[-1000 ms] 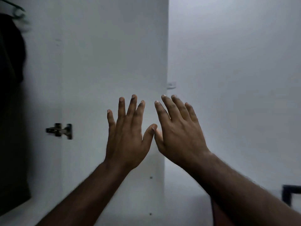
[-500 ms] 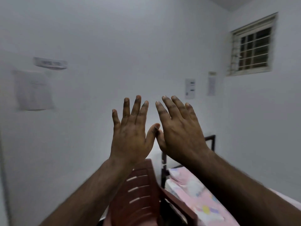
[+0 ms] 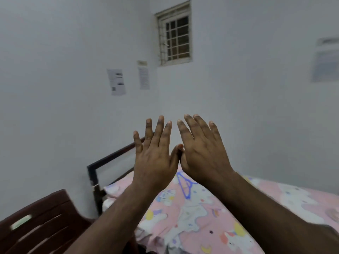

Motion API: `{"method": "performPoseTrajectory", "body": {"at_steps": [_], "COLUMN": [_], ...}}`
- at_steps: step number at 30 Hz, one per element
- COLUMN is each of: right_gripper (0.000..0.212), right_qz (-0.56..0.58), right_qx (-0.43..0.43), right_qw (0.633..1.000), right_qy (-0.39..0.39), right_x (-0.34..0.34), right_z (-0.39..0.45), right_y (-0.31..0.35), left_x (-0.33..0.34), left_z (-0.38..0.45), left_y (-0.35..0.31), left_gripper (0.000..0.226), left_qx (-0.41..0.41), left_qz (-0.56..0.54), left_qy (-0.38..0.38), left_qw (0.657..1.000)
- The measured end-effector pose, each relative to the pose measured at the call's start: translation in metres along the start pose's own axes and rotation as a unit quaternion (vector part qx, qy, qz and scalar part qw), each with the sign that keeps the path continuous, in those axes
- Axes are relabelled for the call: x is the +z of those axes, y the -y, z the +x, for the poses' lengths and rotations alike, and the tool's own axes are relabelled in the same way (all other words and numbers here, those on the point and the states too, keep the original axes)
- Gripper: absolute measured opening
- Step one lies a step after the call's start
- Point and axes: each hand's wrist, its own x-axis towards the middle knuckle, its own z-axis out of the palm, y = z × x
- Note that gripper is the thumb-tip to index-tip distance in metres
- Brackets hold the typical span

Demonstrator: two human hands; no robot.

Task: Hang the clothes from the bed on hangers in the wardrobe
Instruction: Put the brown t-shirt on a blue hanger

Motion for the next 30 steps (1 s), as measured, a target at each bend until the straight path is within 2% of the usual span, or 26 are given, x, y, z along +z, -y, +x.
{"method": "performPoseTrajectory", "body": {"at_steps": [9,15,23,30], "right_gripper": [0.062,0.058,0.059,0.059], "right_qz": [-0.109,-0.135,-0.148,-0.138], "right_qx": [0.093,0.182,0.281,0.340], "right_qw": [0.988,0.967,0.916,0.879], "right_qy": [0.064,0.119,0.244,0.305], "right_x": [0.062,0.125,0.193,0.224], "right_z": [-0.033,-0.059,-0.139,-0.200], "right_y": [-0.127,-0.189,-0.243,-0.310], "left_x": [0.151,0.258,0.372,0.446], "left_z": [0.046,0.058,0.013,-0.009], "left_y": [-0.083,-0.116,-0.161,-0.228], "left_gripper": [0.063,0.061,0.062,0.060], "left_qx": [0.071,0.100,0.142,0.173], "left_qz": [-0.146,-0.222,-0.263,-0.262], "left_qy": [0.047,0.101,0.236,0.309], "left_qw": [0.986,0.964,0.925,0.898]}}
